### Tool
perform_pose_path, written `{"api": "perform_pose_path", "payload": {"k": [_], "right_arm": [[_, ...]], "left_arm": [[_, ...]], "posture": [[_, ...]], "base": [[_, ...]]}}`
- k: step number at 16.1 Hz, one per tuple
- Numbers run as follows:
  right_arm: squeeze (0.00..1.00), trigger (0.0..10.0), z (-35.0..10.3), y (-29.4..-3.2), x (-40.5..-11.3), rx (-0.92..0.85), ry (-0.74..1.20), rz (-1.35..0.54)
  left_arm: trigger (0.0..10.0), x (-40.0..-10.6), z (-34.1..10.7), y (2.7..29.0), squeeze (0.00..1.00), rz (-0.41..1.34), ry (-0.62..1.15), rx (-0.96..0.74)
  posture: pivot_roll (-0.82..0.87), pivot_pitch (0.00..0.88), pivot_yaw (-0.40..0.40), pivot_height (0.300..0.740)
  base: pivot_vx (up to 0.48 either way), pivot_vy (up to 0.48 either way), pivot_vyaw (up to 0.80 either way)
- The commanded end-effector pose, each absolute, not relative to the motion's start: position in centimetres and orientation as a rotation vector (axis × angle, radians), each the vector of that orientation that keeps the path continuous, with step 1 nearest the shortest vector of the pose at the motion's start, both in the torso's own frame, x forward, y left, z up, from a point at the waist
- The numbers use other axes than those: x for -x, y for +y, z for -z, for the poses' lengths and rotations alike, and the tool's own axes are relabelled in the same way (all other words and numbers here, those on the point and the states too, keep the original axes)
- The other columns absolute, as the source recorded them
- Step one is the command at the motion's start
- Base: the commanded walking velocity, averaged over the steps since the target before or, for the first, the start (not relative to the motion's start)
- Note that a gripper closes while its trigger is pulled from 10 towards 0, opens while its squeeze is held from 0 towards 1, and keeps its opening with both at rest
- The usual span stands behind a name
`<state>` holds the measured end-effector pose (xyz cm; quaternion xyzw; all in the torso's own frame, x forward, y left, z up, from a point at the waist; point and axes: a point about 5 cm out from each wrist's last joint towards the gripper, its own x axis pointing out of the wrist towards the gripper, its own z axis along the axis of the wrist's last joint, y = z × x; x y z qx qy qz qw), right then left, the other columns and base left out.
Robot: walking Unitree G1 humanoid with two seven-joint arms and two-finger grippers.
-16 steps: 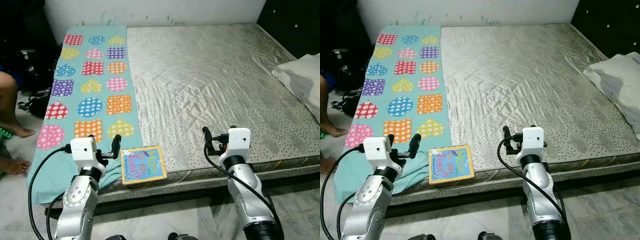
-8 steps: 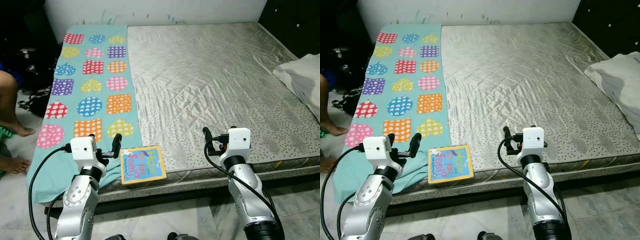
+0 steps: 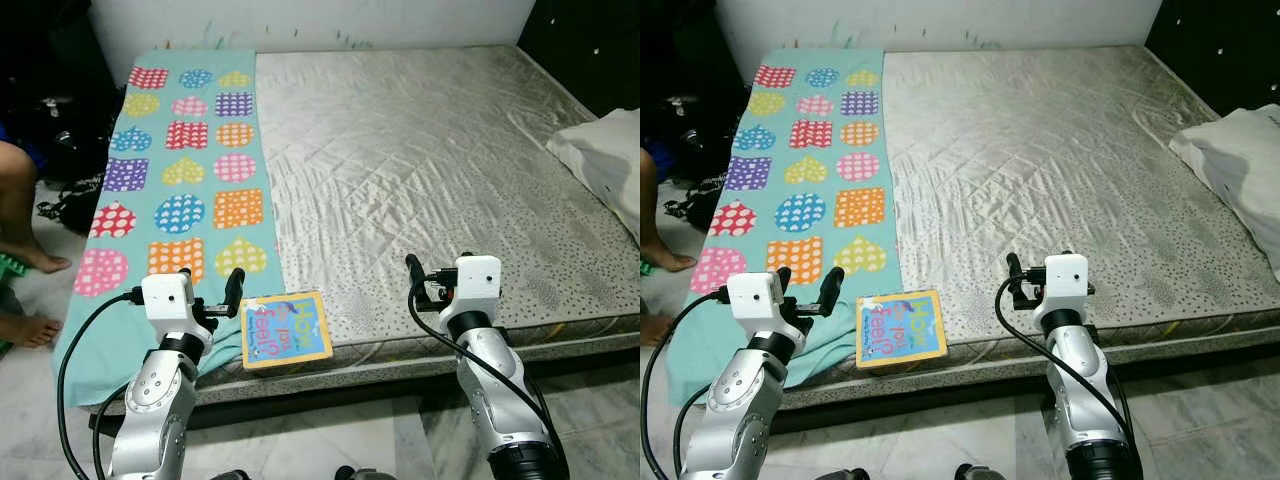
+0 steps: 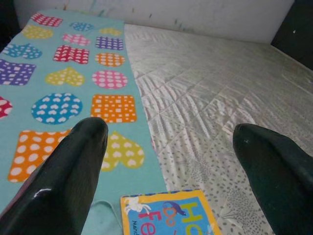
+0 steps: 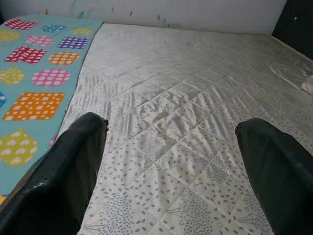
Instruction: Clean up the room
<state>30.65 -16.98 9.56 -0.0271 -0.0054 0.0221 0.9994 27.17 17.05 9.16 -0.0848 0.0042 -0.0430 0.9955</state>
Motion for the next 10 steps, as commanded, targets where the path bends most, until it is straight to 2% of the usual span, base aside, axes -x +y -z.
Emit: {"api": "perform_pose_path", "payload": {"k": [1,10], "right_arm": [[0.00,10.0,-9.42,-17.13,-30.60,0.056,-0.002,-0.042],[0.00,10.0,-9.32,-17.16,-30.54,0.061,-0.001,-0.043]], "left_arm": [[10.0,-27.01,-9.05,17.16,0.00,0.088,0.020,0.160],[10.0,-26.95,-8.91,17.08,0.00,0.099,0.028,0.157]], "posture": [[-0.05,0.147,-0.028,0.740],[-0.05,0.142,-0.024,0.740]], "base": [[0.262,0.000,0.00],[0.273,0.000,0.00]]}}
